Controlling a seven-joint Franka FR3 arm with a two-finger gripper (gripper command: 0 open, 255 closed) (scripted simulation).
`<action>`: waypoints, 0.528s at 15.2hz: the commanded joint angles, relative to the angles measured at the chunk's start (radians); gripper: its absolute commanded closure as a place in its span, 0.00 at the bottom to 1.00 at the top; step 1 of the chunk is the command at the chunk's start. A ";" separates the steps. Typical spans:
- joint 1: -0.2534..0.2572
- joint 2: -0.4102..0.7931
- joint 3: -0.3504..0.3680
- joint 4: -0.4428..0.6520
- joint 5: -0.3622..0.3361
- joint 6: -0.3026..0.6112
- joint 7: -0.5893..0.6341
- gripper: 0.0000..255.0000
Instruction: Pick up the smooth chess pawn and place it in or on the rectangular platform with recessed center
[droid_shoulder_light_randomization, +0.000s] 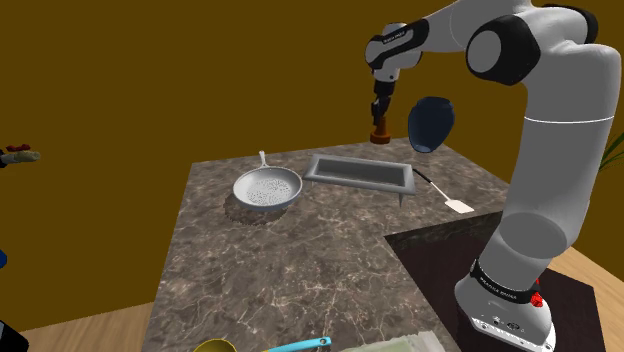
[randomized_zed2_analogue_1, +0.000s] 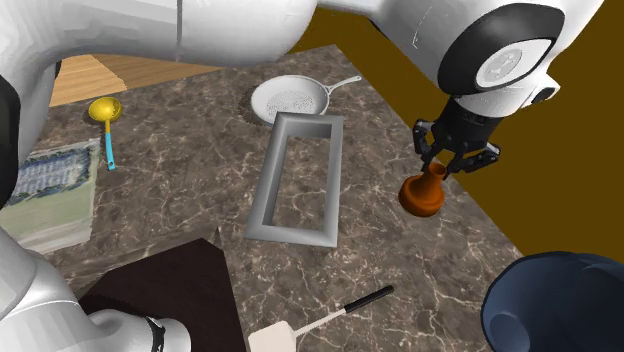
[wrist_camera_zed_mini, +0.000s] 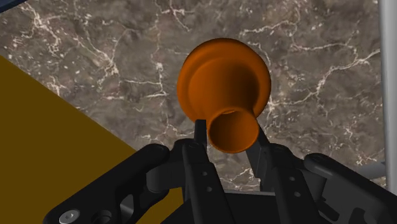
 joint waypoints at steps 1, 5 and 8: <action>0.001 -0.008 -0.001 0.017 -0.005 -0.024 0.004 1.00; 0.000 -0.016 -0.003 0.061 -0.010 -0.075 0.008 1.00; -0.001 -0.019 -0.004 0.098 -0.012 -0.114 0.011 1.00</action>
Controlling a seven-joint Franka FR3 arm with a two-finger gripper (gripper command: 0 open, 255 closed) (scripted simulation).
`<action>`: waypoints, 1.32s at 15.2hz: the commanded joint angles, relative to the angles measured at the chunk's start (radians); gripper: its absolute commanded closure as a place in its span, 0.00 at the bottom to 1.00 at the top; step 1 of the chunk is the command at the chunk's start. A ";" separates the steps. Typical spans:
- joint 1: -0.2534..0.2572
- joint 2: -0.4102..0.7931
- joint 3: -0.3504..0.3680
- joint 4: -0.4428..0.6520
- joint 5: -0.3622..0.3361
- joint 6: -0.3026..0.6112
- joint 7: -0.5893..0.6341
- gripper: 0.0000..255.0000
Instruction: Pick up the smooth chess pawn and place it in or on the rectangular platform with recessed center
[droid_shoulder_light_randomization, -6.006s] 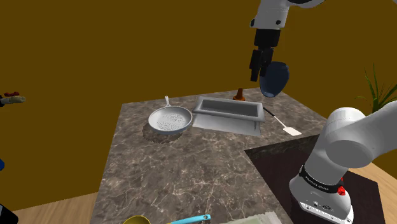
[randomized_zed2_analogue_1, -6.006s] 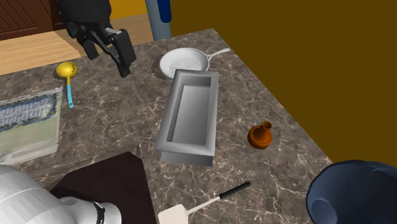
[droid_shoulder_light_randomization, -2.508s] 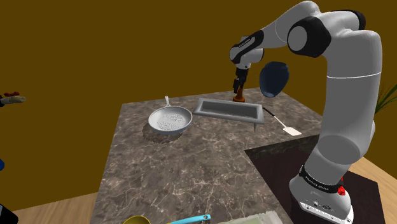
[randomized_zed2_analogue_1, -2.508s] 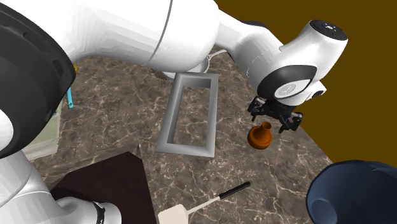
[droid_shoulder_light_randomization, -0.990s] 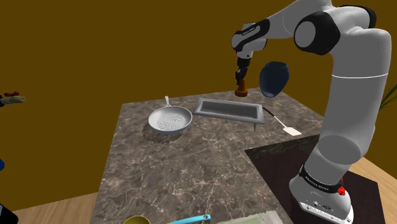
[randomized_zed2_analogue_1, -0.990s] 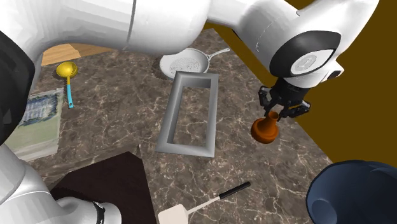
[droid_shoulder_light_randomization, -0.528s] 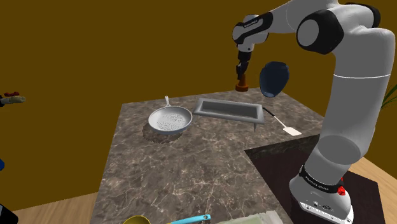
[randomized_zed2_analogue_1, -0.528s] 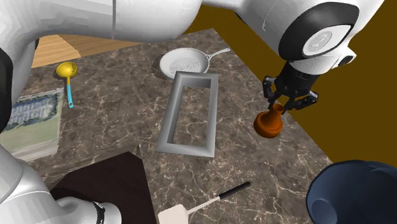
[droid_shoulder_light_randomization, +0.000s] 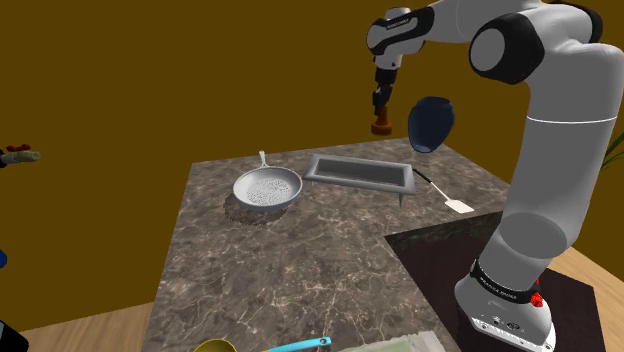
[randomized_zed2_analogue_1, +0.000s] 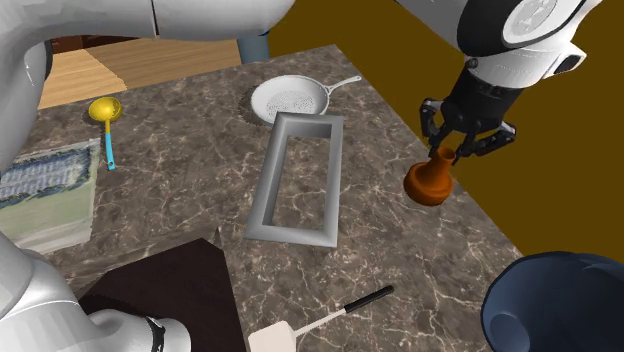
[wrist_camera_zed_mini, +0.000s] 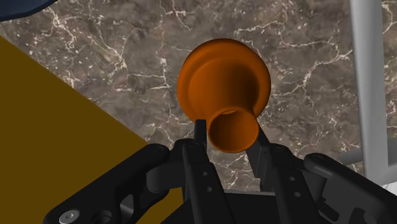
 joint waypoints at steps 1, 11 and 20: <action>-0.002 -0.003 -0.001 0.022 -0.002 -0.025 0.000 1.00; 0.097 -0.195 0.041 -0.140 -0.090 -0.032 0.151 1.00; 0.193 -0.415 0.159 -0.342 -0.162 -0.034 0.383 1.00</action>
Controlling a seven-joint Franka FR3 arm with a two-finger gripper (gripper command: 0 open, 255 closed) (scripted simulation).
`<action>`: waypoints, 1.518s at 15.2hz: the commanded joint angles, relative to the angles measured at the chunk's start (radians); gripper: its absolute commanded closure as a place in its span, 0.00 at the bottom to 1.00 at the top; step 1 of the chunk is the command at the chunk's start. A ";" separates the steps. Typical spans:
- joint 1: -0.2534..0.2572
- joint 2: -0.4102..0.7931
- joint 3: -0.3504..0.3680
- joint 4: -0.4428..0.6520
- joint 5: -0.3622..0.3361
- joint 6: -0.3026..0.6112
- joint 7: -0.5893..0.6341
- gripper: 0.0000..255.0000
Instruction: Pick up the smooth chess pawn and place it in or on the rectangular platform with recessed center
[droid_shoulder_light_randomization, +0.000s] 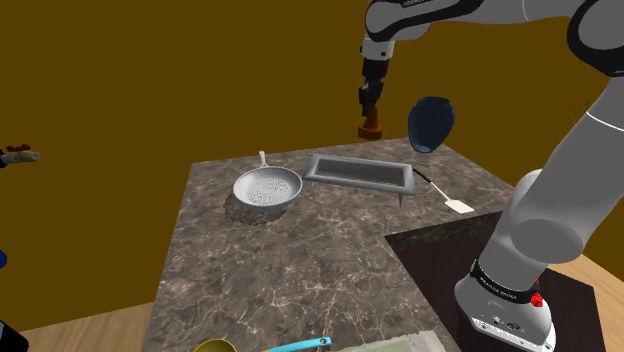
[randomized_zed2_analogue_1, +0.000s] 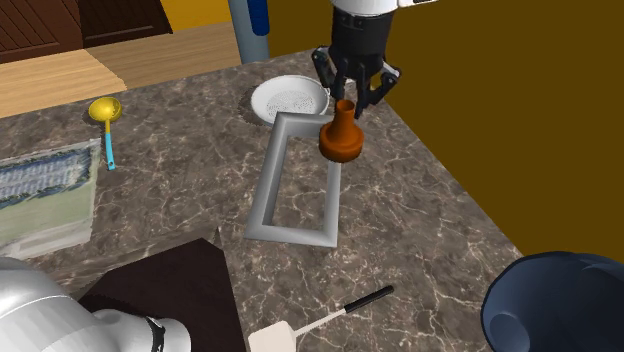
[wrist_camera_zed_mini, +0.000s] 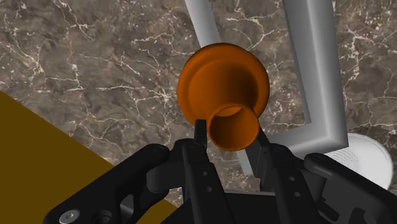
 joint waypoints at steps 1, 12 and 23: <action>0.020 -0.053 0.033 -0.049 -0.012 -0.002 0.059 1.00; 0.055 -0.120 0.097 -0.195 -0.016 0.077 0.163 1.00; 0.053 -0.093 0.091 -0.318 -0.014 0.227 0.158 1.00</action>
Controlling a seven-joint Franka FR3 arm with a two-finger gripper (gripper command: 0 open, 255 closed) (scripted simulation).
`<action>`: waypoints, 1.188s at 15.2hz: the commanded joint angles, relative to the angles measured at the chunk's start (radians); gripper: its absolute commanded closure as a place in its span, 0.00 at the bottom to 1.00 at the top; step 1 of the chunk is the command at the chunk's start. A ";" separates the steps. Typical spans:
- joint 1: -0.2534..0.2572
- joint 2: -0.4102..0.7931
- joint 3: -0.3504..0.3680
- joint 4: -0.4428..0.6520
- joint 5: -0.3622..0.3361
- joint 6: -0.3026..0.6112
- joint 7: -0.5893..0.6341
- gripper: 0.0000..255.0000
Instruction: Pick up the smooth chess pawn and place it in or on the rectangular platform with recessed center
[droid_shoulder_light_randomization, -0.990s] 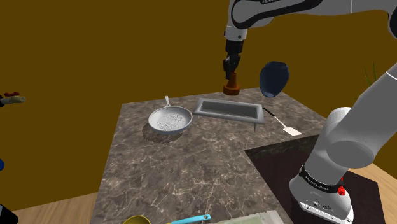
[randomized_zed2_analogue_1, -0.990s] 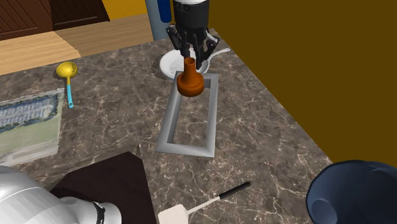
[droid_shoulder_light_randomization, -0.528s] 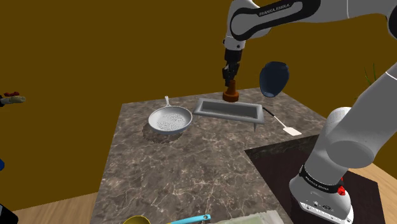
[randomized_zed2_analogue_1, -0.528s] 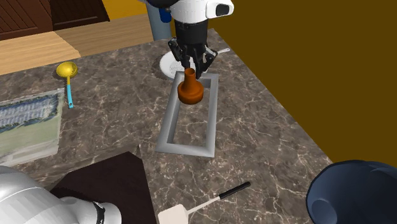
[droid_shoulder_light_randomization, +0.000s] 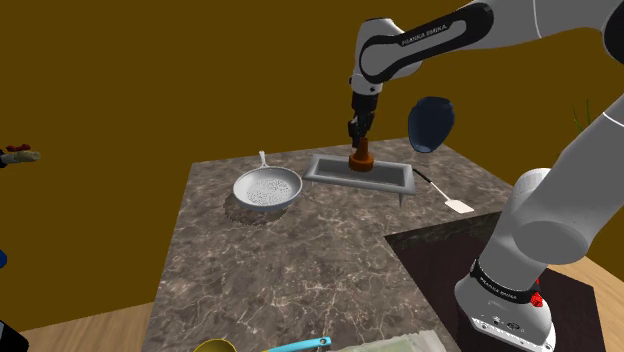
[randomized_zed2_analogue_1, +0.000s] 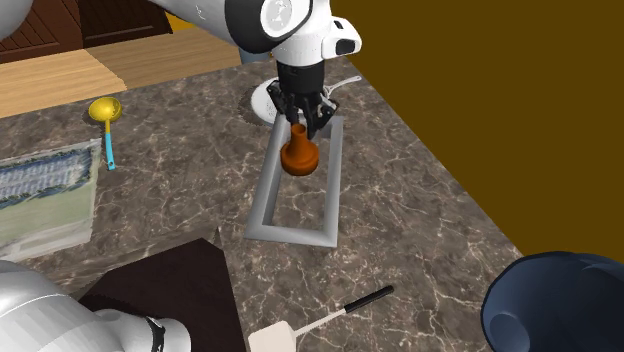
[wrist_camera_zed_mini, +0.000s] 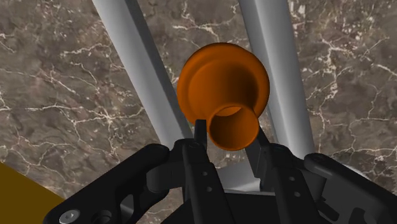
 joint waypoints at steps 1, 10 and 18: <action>-0.001 0.007 -0.002 -0.021 0.001 0.029 -0.002 1.00; -0.001 0.011 -0.003 -0.031 0.001 0.043 -0.003 0.00; -0.001 -0.016 0.001 0.045 -0.002 -0.060 0.000 0.00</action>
